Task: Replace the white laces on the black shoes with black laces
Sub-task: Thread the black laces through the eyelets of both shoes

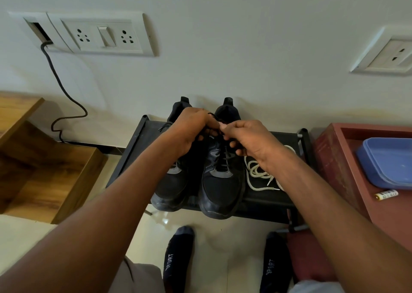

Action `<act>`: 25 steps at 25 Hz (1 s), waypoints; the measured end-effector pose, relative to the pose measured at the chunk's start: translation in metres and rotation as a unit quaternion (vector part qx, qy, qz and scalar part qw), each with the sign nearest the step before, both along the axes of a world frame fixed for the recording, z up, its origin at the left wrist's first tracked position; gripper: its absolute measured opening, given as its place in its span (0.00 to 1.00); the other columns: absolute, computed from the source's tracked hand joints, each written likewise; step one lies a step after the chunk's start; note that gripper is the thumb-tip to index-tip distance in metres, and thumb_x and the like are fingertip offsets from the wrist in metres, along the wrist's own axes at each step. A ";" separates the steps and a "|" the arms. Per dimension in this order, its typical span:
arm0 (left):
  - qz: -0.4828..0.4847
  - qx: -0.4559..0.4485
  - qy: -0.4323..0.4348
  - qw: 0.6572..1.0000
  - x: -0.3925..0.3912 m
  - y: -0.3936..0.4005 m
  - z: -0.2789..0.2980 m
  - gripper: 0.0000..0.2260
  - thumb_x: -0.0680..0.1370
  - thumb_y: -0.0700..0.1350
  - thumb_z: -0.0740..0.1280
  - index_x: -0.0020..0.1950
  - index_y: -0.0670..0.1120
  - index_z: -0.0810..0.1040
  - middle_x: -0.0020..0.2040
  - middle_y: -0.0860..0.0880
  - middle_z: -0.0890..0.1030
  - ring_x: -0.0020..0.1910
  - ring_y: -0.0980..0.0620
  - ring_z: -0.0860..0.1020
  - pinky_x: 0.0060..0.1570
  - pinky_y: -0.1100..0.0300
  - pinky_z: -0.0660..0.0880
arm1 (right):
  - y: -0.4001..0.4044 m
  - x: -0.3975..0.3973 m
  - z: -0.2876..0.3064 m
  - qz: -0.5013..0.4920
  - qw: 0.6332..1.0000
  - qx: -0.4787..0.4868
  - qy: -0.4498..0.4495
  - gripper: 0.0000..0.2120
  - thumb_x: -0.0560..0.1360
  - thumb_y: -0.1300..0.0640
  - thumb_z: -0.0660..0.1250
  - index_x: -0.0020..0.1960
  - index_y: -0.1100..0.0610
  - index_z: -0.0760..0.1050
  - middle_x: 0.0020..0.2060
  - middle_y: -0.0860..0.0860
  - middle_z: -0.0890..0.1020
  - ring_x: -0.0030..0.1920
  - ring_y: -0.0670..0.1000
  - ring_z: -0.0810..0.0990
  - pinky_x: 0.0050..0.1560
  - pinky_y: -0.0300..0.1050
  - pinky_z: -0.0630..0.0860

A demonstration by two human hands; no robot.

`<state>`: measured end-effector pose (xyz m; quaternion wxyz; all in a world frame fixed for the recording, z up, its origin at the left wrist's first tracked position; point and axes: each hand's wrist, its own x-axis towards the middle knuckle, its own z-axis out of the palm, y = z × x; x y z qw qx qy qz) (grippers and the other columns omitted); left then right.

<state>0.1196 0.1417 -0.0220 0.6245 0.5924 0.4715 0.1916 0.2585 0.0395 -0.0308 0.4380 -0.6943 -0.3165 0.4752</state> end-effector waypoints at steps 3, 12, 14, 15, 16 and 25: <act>0.014 -0.072 0.003 0.997 0.000 0.000 0.000 0.05 0.72 0.35 0.74 0.40 0.44 0.81 0.38 0.47 0.84 0.35 0.52 0.80 0.33 0.60 0.70 | -0.001 -0.005 -0.007 0.037 0.988 0.038 -0.147 0.07 0.74 0.54 0.79 0.49 0.51 0.82 0.37 0.45 0.81 0.36 0.44 0.78 0.36 0.37 0.73; 0.016 -0.112 0.001 0.994 0.002 0.000 0.001 0.05 0.76 0.36 0.72 0.51 0.41 0.82 0.48 0.42 0.87 0.42 0.52 0.83 0.37 0.62 0.73 | -0.001 -0.005 -0.018 -0.001 0.927 0.120 -0.355 0.08 0.80 0.55 0.72 0.57 0.48 0.85 0.44 0.45 0.84 0.46 0.47 0.82 0.46 0.44 0.79; 0.010 -0.113 0.000 0.994 0.001 0.000 0.002 0.03 0.76 0.36 0.72 0.48 0.42 0.82 0.48 0.43 0.87 0.43 0.51 0.83 0.38 0.62 0.72 | -0.001 -0.006 -0.018 -0.017 0.927 0.137 -0.349 0.12 0.79 0.57 0.73 0.61 0.49 0.82 0.44 0.44 0.83 0.46 0.47 0.82 0.48 0.45 0.80; 0.006 -0.113 -0.001 0.994 0.000 0.000 0.001 0.03 0.76 0.36 0.72 0.47 0.43 0.82 0.48 0.43 0.87 0.44 0.51 0.83 0.38 0.62 0.72 | -0.001 -0.006 -0.018 -0.022 0.926 0.146 -0.347 0.14 0.78 0.58 0.74 0.62 0.48 0.80 0.43 0.44 0.82 0.44 0.46 0.82 0.46 0.45 0.80; 0.002 -0.112 -0.002 0.994 0.000 0.000 0.001 0.03 0.76 0.36 0.72 0.47 0.43 0.82 0.48 0.43 0.87 0.45 0.51 0.83 0.39 0.61 0.73 | -0.001 -0.006 -0.018 -0.026 0.925 0.154 -0.346 0.16 0.77 0.59 0.74 0.62 0.47 0.77 0.41 0.44 0.81 0.42 0.46 0.82 0.44 0.46 0.80; 0.013 -0.097 -0.021 0.995 -0.001 0.005 0.001 0.07 0.78 0.47 0.75 0.49 0.44 0.82 0.44 0.46 0.86 0.46 0.49 0.83 0.46 0.55 0.77 | -0.001 -0.003 -0.008 -0.109 0.945 0.114 -0.285 0.04 0.78 0.58 0.74 0.49 0.51 0.80 0.40 0.43 0.81 0.42 0.42 0.80 0.41 0.42 0.76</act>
